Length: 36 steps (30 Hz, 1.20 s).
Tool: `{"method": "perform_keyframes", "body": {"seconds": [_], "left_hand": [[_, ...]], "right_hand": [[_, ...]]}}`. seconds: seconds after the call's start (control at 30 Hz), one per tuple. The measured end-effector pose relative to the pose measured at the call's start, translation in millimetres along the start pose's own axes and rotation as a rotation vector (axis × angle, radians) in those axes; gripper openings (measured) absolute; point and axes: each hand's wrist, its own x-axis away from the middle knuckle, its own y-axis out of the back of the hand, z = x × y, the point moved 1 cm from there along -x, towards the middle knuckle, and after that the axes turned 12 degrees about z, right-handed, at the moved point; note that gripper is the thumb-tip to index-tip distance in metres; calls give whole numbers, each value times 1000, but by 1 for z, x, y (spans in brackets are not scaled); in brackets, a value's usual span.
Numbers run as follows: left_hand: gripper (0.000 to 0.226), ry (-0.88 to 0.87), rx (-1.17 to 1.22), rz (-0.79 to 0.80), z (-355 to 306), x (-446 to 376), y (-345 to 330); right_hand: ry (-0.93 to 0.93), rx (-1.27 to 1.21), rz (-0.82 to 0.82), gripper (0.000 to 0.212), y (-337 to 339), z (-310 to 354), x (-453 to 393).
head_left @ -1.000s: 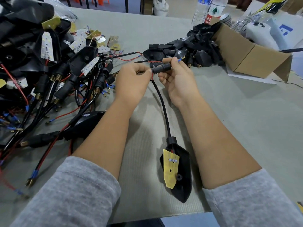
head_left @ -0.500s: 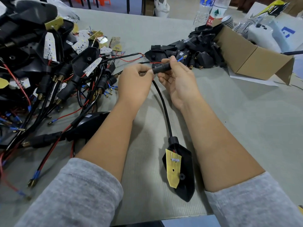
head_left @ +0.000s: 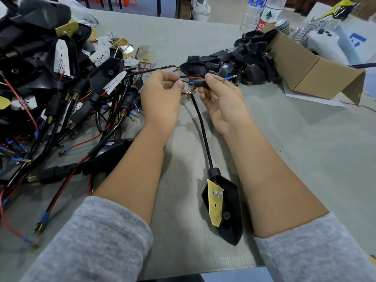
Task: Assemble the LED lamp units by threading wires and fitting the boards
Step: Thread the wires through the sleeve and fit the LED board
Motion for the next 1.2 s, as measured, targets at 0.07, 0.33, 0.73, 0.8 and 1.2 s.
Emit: {"method": "perform_keyframes", "body": {"seconds": [0.07, 0.33, 0.73, 0.8, 1.2], "left_hand": [[12, -1, -11, -13, 1, -1, 1], [9, -3, -68, 82, 3, -2, -4], [4, 41, 5, 22, 3, -4, -3], [9, 26, -20, 34, 4, -4, -3], [24, 121, 184, 125, 0, -1, -8]], "right_hand": [[-4, -5, 9, 14, 0, 0, 0], [-24, 36, 41, 9, -2, -1, 2], [5, 10, 20, 11, -2, -2, -1], [0, 20, 32, 10, -2, -3, -1], [-11, -1, 43, 13, -6, -1, 3]]}}
